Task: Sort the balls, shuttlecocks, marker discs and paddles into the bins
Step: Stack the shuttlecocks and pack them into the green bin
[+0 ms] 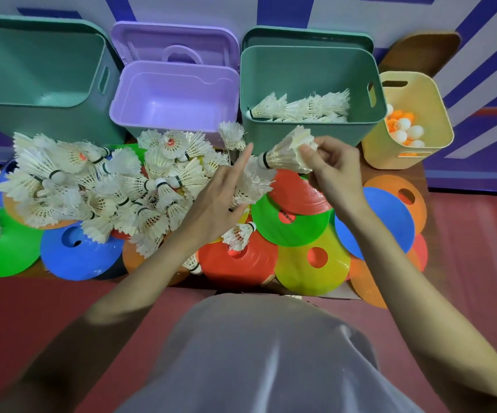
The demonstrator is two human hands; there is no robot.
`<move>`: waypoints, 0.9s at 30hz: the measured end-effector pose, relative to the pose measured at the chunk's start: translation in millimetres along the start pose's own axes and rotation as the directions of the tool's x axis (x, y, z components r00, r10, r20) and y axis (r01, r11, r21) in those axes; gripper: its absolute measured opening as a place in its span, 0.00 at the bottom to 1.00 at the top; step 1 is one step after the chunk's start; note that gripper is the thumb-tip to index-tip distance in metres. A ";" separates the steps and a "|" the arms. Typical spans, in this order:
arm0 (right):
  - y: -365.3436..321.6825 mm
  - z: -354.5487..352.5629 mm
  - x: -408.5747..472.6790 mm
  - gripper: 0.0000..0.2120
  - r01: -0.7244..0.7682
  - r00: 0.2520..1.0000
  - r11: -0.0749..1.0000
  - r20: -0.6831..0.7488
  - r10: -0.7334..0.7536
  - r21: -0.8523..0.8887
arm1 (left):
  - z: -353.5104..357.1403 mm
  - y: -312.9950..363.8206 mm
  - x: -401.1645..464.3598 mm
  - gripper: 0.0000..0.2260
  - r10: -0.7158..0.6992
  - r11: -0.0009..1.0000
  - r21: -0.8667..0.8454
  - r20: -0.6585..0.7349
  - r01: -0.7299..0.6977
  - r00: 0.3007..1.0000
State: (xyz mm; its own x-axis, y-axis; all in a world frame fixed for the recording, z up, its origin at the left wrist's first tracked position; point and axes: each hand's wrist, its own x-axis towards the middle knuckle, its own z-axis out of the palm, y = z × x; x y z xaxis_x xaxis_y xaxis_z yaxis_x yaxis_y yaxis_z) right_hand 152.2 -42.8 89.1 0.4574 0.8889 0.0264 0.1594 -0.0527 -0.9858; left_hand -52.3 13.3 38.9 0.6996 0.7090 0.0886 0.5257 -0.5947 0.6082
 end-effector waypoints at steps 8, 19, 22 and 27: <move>30.0 14.5 15.1 0.14 -0.033 0.990 0.969 0.128 0.066 -0.244 | 4.1 1.7 3.4 0.51 -0.143 0.956 -0.270 -0.100 0.112 0.985; 25.0 12.1 14.6 0.18 -0.248 0.945 0.964 0.196 0.263 -0.098 | 10.4 -10.7 3.2 0.36 -0.114 0.962 -0.254 -0.036 0.102 0.993; 23.6 11.3 16.2 0.16 -0.278 0.943 0.960 0.186 0.276 -0.013 | 15.7 -12.5 7.1 0.34 -0.138 0.951 -0.288 -0.067 0.114 0.988; 49.3 13.6 12.9 0.09 -0.298 0.946 0.946 0.095 0.311 -0.130 | 15.4 -14.8 5.3 0.34 -0.204 0.938 -0.316 -0.172 0.142 0.964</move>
State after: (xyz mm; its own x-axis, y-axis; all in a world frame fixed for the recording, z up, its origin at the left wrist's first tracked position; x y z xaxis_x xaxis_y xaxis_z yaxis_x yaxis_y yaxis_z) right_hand 154.0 -27.8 38.6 0.3994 0.8672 -0.2972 0.1278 -0.3737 -0.9187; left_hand -49.0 19.9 18.3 0.4837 0.8698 0.0970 0.4393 -0.3371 0.8327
